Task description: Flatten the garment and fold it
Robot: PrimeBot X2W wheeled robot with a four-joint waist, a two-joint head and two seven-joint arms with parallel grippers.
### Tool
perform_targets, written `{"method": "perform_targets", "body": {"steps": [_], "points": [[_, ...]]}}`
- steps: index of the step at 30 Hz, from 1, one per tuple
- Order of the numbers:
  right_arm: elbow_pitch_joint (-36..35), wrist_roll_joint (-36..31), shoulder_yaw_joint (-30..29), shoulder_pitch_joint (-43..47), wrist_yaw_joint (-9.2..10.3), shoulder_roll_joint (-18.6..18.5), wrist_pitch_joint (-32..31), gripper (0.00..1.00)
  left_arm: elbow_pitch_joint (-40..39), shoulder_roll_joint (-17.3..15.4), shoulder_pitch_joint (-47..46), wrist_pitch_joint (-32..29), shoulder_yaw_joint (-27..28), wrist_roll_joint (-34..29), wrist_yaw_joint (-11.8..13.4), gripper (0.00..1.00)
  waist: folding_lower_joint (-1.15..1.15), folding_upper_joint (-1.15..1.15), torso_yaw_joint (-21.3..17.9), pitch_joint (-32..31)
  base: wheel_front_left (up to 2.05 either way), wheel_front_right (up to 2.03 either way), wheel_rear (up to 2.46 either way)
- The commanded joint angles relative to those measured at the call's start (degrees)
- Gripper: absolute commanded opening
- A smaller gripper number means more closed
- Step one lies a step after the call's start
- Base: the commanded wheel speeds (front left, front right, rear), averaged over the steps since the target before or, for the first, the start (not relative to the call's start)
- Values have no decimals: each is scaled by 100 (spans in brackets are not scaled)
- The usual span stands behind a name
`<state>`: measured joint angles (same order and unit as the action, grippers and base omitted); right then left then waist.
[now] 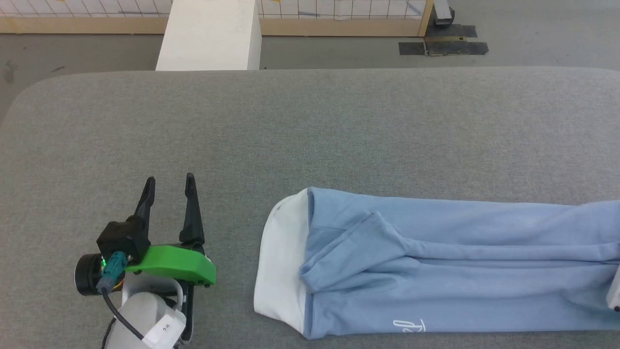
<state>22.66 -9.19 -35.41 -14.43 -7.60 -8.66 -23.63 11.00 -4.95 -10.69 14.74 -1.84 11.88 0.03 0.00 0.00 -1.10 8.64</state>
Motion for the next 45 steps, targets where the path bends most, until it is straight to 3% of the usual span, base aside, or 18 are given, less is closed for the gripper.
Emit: {"method": "perform_targets", "body": {"steps": [1, 6, 13, 18, 23, 27, 31, 36, 37, 38, 39, 40, 45], "points": [[-18, -15, 72, 14, 11, 10, 62, 0, 22, 40, -86, 26, 33, -55, -32, 100, 0, 0, 16, -18, 0, 0, 0], [-768, 335, 840, 249, 11, 52, -268, 0, 51, 80, -37, 26, 83, -93, -88, 100, 0, 0, 35, -77, 0, 0, 0], [-3496, 1189, 2662, 905, 11, 58, -1485, 0, 68, 117, -6, 26, 139, -147, -146, 100, 0, 0, 79, -135, 0, 0, 0], [-4620, 1415, 4007, 814, 11, -205, -1891, 0, 81, 143, -68, 26, 117, -169, -180, 100, 0, 0, 136, -60, 0, 0, 0], [-4367, 1491, 5409, 210, 11, -318, -1816, 0, 74, 170, -195, 26, 44, -183, -204, 100, 0, 0, 275, 96, 0, 0, 0], [-3671, 1522, 6282, -271, 11, -103, -1609, 0, 63, 185, -283, 26, 11, -169, -199, 100, 0, 0, 414, 238, 0, 0, 0], [-2783, 1597, 6772, -643, 11, 217, -1386, 0, 70, 195, -365, 26, -42, -157, -194, 100, 0, 0, 555, 405, 0, 0, 0], [-1702, 1695, 6982, -981, 11, 462, -1072, 0, 86, 202, -451, 26, -97, -131, -176, 100, 0, 0, 689, 572, 0, 0, 0], [-1500, 1730, 7032, -1043, 11, 495, -1012, 6, 85, 203, -462, 26, -105, -126, -165, 100, 0, 0, 703, 592, 0, 0, 0], [-1345, 1791, 7070, -1072, 11, 516, -997, 33, 85, 204, -465, 26, -111, -121, -158, 100, 0, 0, 710, 605, 0, 0, 0], [-1186, 1861, 7134, -1116, 11, 535, -977, 87, 87, 204, -467, 26, -121, -116, -150, 100, 0, 0, 717, 615, 0, 0, 0], [-1077, 1942, 7193, -1143, 11, 545, -971, 100, 88, 205, -467, 26, -132, -106, -142, 100, 0, 0, 719, 621, 0, 0, 0], [-959, 2584, 7422, -1154, 11, 570, -941, 100, 107, 206, -428, 26, -126, -78, -93, 100, 0, 0, 615, 552, 0, 0, 0]]}}
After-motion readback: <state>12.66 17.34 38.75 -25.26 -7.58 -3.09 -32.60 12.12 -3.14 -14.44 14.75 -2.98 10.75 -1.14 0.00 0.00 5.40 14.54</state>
